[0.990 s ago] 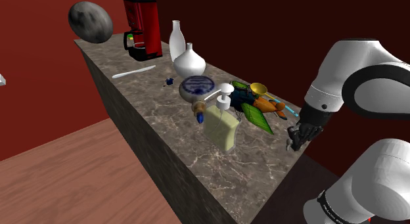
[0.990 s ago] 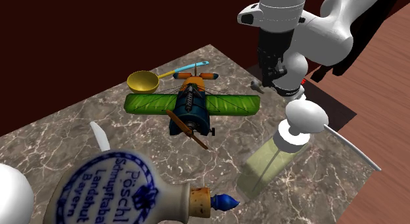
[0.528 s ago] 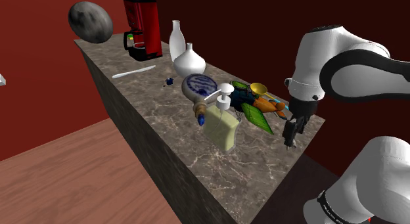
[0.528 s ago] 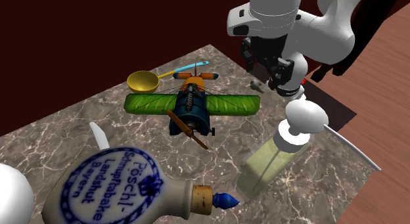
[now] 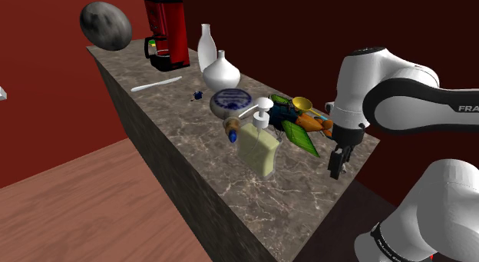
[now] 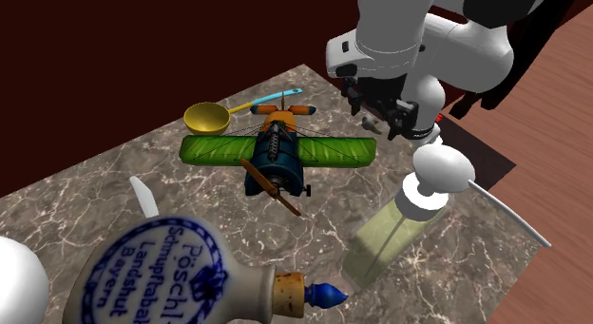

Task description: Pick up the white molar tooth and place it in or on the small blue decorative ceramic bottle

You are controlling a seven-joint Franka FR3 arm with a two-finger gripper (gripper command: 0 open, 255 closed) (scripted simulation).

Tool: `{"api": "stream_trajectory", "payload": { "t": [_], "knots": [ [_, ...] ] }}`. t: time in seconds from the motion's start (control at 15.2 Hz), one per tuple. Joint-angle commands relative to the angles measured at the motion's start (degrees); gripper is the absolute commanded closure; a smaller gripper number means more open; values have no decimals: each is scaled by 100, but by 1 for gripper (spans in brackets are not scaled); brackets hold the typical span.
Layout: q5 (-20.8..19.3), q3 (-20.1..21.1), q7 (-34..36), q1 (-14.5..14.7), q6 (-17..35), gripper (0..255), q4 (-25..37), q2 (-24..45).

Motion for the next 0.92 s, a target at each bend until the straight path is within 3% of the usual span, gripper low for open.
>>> {"api": "stream_trajectory", "payload": {
  "t": [0.0,0.33,0.4,0.86],
  "knots": [
    [-2,-1,-2,0,37,0,-37,-1],
    [-2,-1,-2,0,36,0,-36,-1],
    [-2,-1,-2,0,36,255,-36,-1],
    [-2,-1,-3,0,36,255,-36,-1]
  ]
}}
